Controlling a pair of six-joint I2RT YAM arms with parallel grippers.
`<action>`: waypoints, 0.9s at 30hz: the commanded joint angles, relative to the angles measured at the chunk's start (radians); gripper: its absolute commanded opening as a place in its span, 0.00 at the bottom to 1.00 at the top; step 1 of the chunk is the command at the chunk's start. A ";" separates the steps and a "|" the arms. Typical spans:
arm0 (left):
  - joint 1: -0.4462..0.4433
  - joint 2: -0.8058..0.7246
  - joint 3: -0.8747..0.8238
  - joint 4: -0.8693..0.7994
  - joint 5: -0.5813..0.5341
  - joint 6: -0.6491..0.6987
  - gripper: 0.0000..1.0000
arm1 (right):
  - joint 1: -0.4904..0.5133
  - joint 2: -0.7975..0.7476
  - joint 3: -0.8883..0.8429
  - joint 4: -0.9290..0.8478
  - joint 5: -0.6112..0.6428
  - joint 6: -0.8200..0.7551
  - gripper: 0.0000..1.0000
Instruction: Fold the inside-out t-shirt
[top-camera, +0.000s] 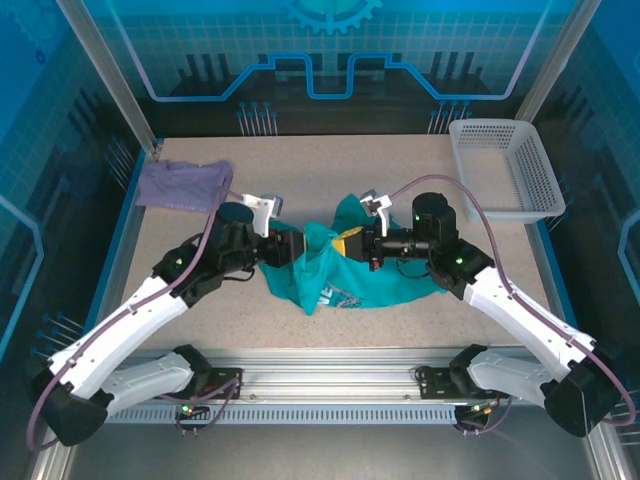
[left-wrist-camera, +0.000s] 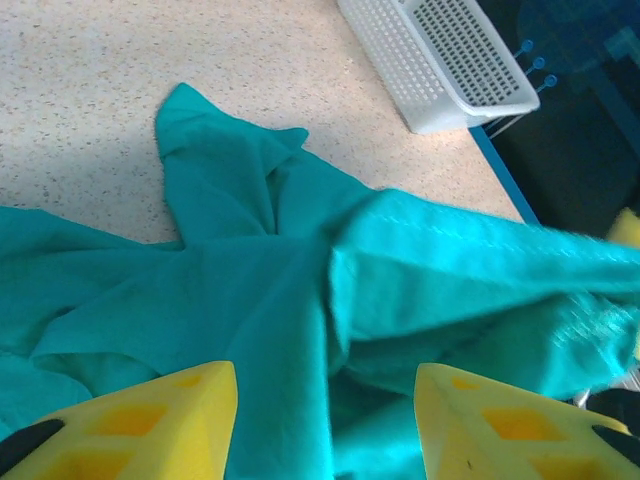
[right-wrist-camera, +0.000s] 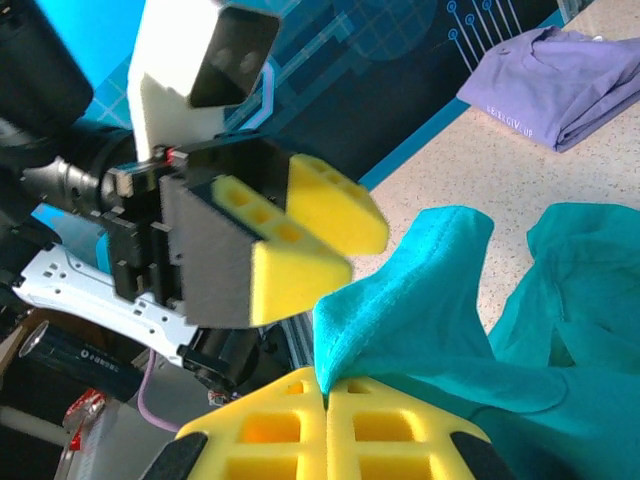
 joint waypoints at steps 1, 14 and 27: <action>-0.036 0.008 0.001 -0.031 -0.052 0.020 0.51 | -0.009 -0.006 -0.002 0.057 0.027 0.026 0.00; -0.063 0.123 0.052 0.013 0.000 0.037 0.30 | -0.009 -0.017 -0.005 0.026 0.051 0.008 0.00; 0.010 0.217 0.073 0.100 0.060 0.015 0.29 | -0.012 -0.042 -0.005 0.018 0.052 -0.003 0.00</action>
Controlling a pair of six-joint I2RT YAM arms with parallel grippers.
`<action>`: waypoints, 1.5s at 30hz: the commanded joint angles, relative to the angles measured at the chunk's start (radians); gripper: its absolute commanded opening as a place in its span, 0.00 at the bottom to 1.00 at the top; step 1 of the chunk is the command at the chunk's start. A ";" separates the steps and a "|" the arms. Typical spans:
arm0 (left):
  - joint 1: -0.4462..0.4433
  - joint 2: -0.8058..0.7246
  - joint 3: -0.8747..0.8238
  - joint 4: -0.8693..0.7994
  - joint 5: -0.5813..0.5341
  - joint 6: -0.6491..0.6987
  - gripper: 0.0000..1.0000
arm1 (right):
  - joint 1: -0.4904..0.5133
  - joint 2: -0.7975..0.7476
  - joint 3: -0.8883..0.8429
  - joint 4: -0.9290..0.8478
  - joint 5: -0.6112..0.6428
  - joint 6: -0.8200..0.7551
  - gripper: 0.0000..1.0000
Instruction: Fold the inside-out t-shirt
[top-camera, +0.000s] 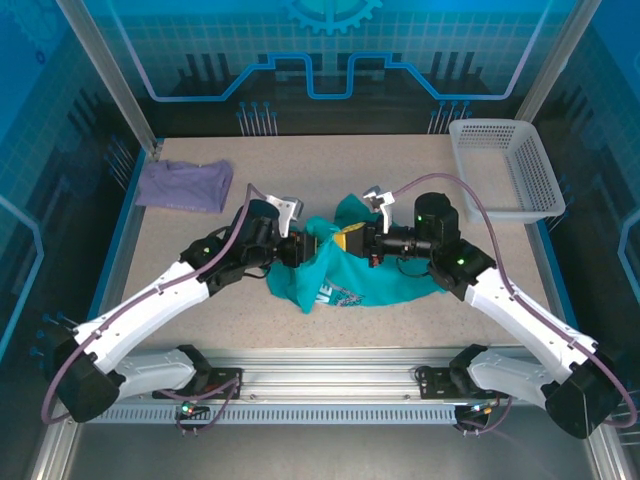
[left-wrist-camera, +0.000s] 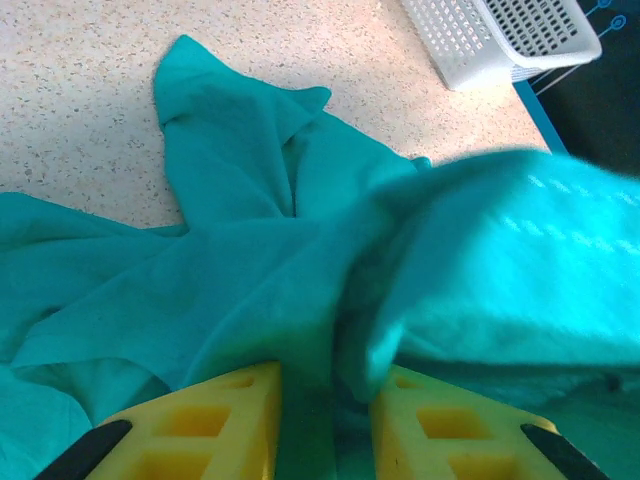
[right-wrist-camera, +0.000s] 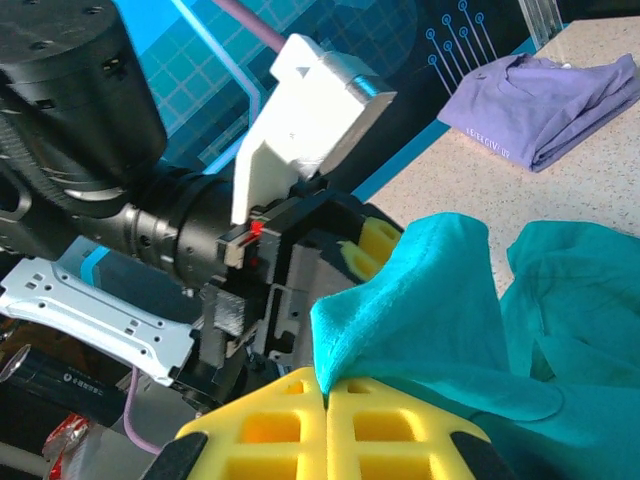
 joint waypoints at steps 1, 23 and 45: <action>0.014 0.037 0.049 0.059 0.070 -0.008 0.29 | -0.011 -0.021 -0.005 0.007 0.002 -0.015 0.00; 0.095 -0.073 0.028 0.166 0.572 -0.087 0.00 | -0.032 -0.077 0.054 -0.310 0.292 -0.244 0.00; 0.147 -0.166 -0.086 0.351 0.614 -0.392 0.00 | 0.159 -0.032 0.207 -0.711 0.781 -0.309 0.27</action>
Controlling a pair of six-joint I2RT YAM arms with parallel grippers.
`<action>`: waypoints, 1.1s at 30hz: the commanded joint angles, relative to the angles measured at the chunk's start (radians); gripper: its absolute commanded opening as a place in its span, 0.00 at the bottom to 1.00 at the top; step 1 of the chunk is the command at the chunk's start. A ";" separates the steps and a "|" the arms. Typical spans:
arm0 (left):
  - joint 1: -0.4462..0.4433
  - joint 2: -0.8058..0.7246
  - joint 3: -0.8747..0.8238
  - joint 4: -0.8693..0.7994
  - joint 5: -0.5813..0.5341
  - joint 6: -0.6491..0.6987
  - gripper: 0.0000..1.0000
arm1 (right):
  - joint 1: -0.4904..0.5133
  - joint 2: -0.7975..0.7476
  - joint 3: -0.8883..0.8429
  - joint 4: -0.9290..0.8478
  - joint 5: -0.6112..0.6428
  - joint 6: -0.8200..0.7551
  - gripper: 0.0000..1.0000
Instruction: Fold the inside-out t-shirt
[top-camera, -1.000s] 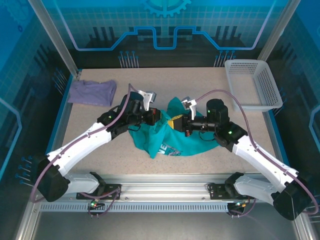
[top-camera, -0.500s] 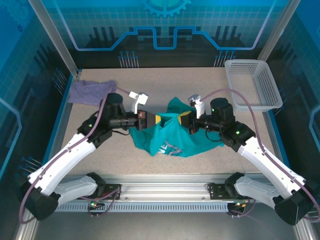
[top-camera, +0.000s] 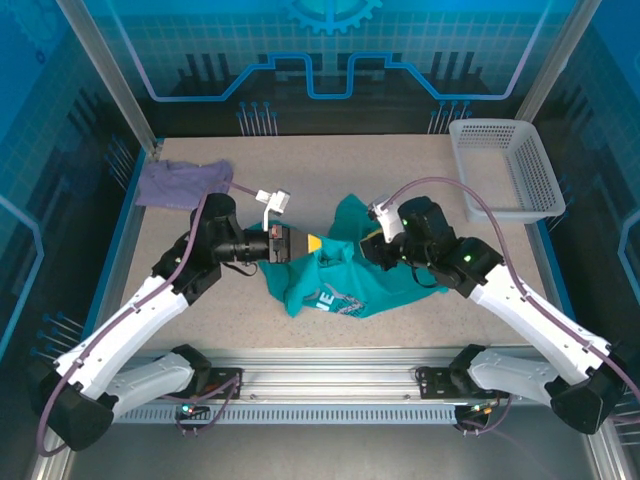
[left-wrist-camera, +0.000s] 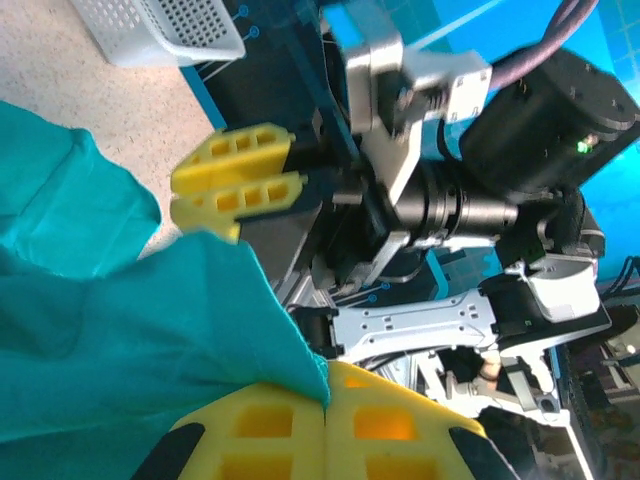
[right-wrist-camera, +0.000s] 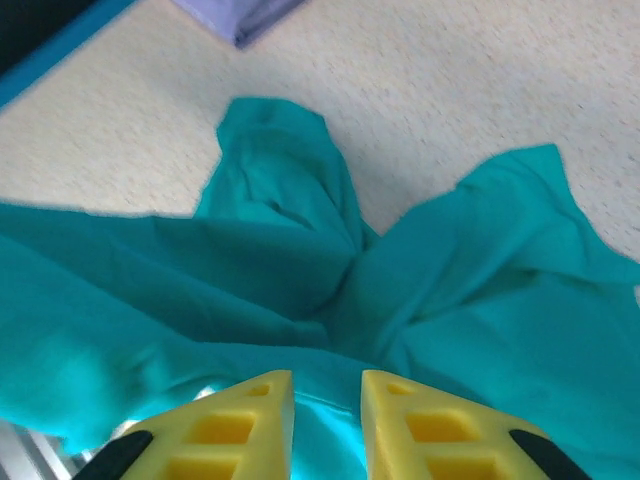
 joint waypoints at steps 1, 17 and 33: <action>0.010 -0.007 -0.008 0.022 -0.066 -0.024 0.00 | 0.050 -0.046 0.024 -0.079 0.078 0.035 0.29; 0.007 -0.015 -0.005 -0.023 -0.132 0.020 0.00 | 0.087 -0.061 -0.292 0.530 -0.281 0.446 0.64; 0.032 -0.069 -0.035 -0.127 -0.288 0.045 0.00 | 0.011 -0.125 -0.302 0.699 -0.397 0.377 0.00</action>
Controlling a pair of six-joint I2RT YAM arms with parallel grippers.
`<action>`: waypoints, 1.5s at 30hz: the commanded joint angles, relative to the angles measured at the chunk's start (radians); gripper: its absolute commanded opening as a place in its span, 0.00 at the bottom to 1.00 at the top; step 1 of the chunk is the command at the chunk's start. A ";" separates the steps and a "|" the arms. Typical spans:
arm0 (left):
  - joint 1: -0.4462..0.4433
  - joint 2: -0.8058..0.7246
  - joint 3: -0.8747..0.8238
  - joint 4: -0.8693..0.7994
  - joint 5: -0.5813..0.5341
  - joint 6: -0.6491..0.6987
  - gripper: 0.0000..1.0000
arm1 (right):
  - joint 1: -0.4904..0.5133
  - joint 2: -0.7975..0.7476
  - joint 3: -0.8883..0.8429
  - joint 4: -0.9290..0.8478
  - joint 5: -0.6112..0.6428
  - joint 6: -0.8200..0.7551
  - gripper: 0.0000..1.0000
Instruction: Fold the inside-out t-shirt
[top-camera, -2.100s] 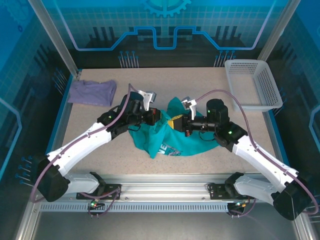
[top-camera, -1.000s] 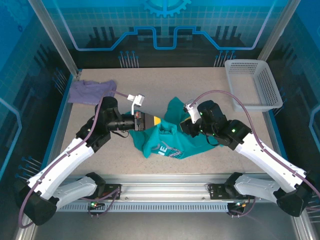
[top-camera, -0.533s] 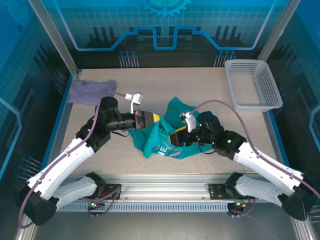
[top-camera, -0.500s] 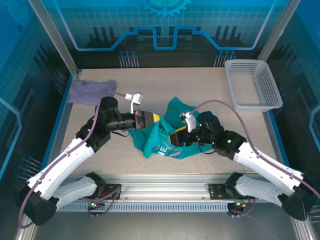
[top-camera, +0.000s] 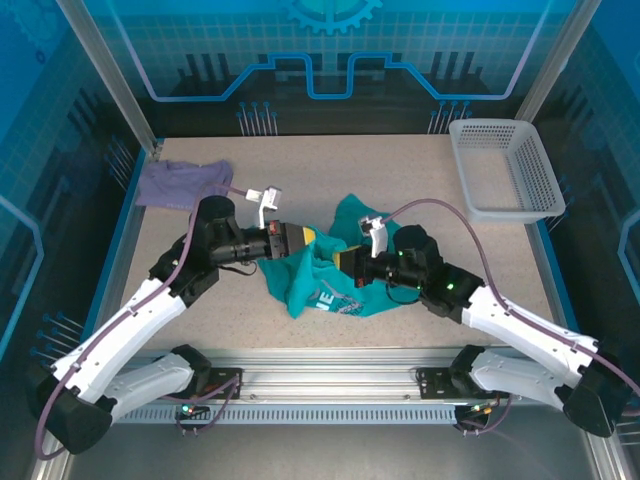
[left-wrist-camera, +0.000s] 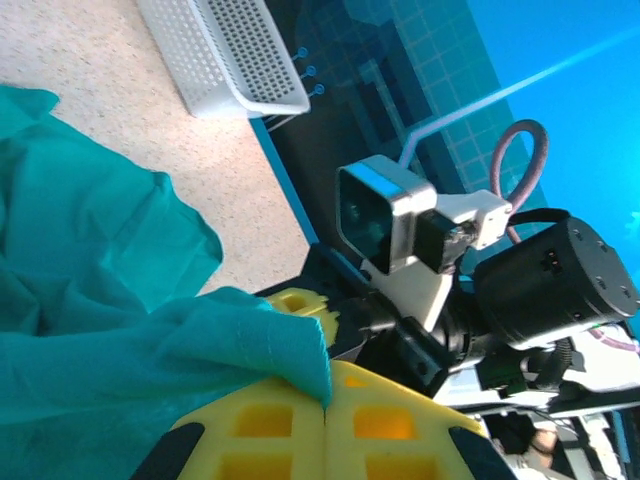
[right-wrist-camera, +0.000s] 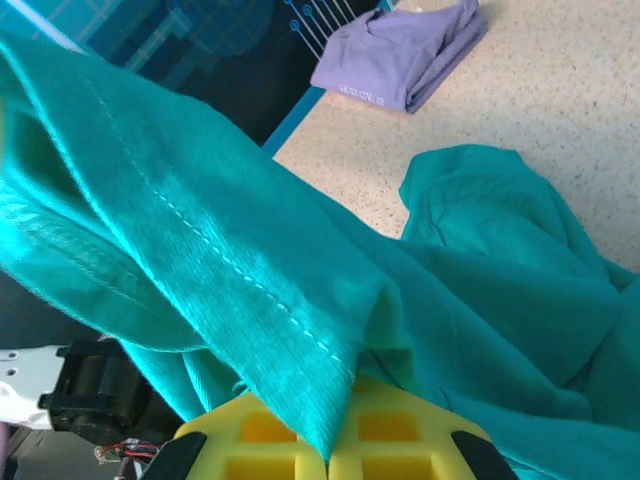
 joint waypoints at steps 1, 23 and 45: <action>0.041 -0.040 -0.029 -0.072 -0.111 0.020 0.00 | -0.078 -0.056 0.020 0.128 -0.244 -0.036 0.00; -0.096 -0.142 0.003 -0.274 -0.459 0.538 0.41 | -0.183 0.050 0.169 -0.022 -0.495 -0.081 0.00; -0.242 0.145 0.248 -0.527 -0.300 1.030 0.34 | -0.209 0.107 0.227 -0.135 -0.576 -0.174 0.00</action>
